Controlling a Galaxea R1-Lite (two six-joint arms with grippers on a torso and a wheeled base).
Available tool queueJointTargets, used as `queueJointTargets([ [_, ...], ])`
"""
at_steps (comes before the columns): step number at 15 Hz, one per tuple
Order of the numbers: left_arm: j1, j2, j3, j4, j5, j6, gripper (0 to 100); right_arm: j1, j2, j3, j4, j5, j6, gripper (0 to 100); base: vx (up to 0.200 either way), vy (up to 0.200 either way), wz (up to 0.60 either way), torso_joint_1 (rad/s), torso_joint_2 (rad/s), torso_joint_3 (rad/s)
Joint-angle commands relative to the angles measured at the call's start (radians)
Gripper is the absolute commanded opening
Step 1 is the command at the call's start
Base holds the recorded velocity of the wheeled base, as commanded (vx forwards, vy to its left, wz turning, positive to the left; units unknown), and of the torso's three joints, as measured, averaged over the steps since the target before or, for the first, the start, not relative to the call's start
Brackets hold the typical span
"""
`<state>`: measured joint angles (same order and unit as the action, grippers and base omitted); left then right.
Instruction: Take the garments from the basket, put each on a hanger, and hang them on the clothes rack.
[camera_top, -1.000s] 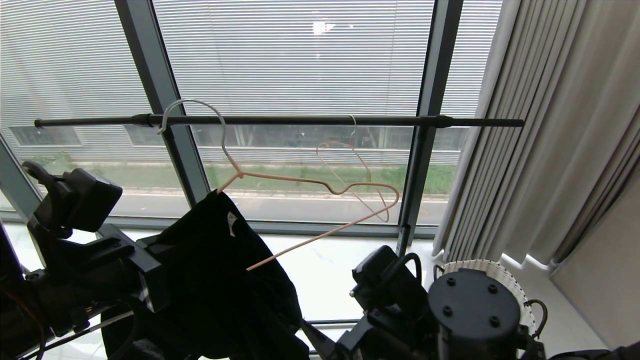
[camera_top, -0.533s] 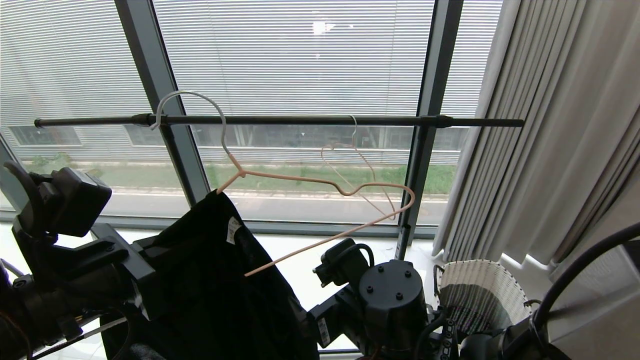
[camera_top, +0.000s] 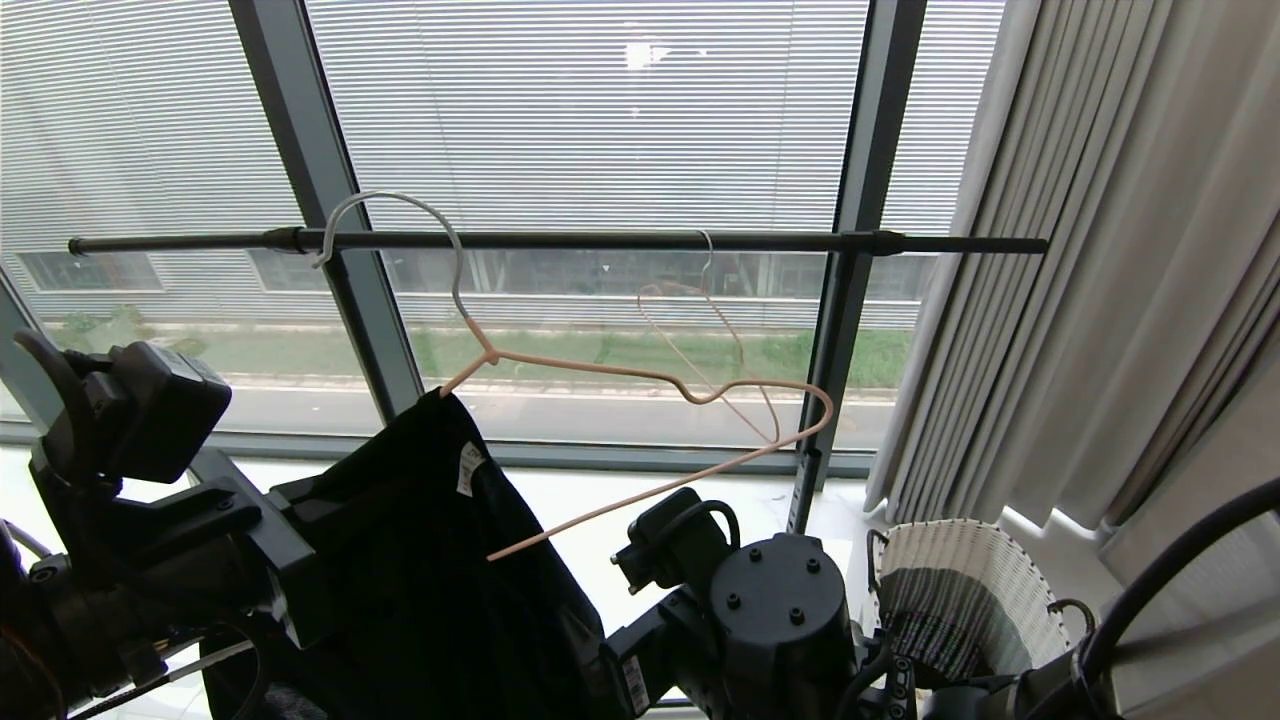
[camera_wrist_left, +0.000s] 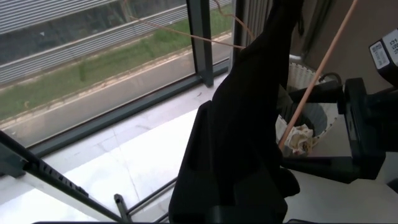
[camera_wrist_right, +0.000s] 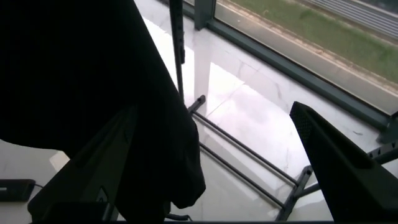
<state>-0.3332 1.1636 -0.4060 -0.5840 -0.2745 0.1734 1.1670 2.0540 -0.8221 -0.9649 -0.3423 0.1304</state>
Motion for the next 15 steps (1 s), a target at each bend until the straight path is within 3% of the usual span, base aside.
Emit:
queueJointTargets([
  [1,0.000,0.002,-0.001,0.000,0.000,0.000,0,0.014,-0.011,0.001,0.000,0.000,-0.002,100,0.000,0.000,0.00,0.000,0.00,0.000],
  [11,-0.001,-0.010,-0.004,0.000,0.000,0.001,0,0.017,0.037,0.023,0.000,-0.006,-0.005,100,0.000,0.000,0.00,0.000,0.00,0.000],
  [15,-0.018,-0.013,-0.001,0.000,0.035,0.001,0,-0.029,0.072,0.038,0.000,-0.066,-0.101,100,0.000,0.000,0.00,0.000,0.00,0.000],
])
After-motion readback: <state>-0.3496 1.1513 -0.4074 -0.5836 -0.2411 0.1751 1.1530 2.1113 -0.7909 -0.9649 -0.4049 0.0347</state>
